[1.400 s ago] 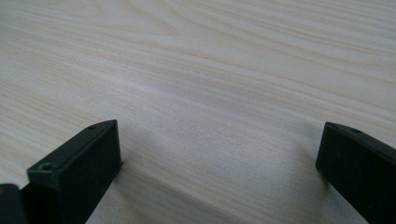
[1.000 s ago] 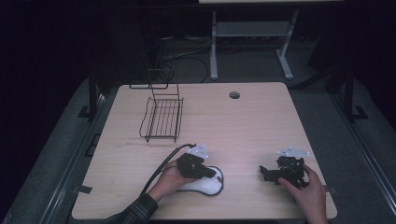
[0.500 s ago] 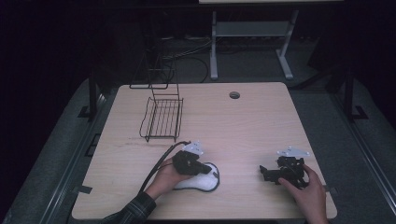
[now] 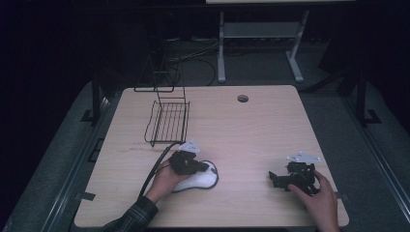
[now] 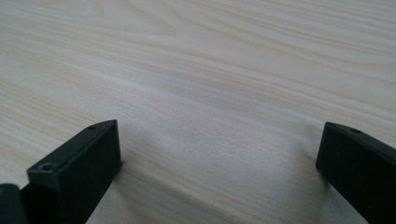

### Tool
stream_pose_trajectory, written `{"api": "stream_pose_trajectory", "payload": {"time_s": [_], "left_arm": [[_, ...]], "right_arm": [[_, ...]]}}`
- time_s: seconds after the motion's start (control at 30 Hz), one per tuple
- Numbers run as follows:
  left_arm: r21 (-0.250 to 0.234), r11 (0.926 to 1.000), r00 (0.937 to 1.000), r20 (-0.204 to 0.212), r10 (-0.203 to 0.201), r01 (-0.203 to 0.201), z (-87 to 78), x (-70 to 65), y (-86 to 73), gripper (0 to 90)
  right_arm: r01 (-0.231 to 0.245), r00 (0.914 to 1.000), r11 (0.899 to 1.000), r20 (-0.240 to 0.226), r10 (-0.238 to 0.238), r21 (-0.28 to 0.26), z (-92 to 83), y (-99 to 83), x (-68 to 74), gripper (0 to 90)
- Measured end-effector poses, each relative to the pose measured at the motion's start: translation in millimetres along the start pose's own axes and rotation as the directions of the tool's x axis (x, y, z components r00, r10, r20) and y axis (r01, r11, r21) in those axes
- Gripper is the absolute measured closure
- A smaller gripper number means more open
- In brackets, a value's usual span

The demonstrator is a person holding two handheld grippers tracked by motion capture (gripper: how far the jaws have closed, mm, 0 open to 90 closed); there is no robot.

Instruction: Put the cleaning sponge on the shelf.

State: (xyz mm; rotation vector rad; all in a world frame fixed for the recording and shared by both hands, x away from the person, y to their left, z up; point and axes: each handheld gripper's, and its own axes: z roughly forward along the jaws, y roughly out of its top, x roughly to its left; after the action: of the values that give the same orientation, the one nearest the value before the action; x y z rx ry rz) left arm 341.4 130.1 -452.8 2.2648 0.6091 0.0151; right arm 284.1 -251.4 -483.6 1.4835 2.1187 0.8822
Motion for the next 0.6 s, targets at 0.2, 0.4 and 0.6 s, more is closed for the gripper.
{"api": "stream_pose_trajectory", "payload": {"time_s": [0.2,0.4,0.6], "left_arm": [[-0.011,0.9994,0.9984,-0.045,-0.033,0.033,-6.7,9.1,-4.0,89.9],[-0.022,0.9989,0.9976,-0.054,-0.043,0.042,-17.5,12.6,-6.7,85.5],[-0.054,0.9951,0.9943,-0.062,-0.087,0.083,-38.6,19.5,-14.2,68.6]], "right_arm": [[0.000,1.0000,1.000,0.000,0.000,0.000,0.0,0.0,0.0,0.0],[0.000,1.0000,1.000,0.000,0.000,0.000,0.0,0.0,0.0,0.0],[0.000,1.0000,1.000,0.000,0.000,0.000,0.0,0.0,0.0,0.0]]}}
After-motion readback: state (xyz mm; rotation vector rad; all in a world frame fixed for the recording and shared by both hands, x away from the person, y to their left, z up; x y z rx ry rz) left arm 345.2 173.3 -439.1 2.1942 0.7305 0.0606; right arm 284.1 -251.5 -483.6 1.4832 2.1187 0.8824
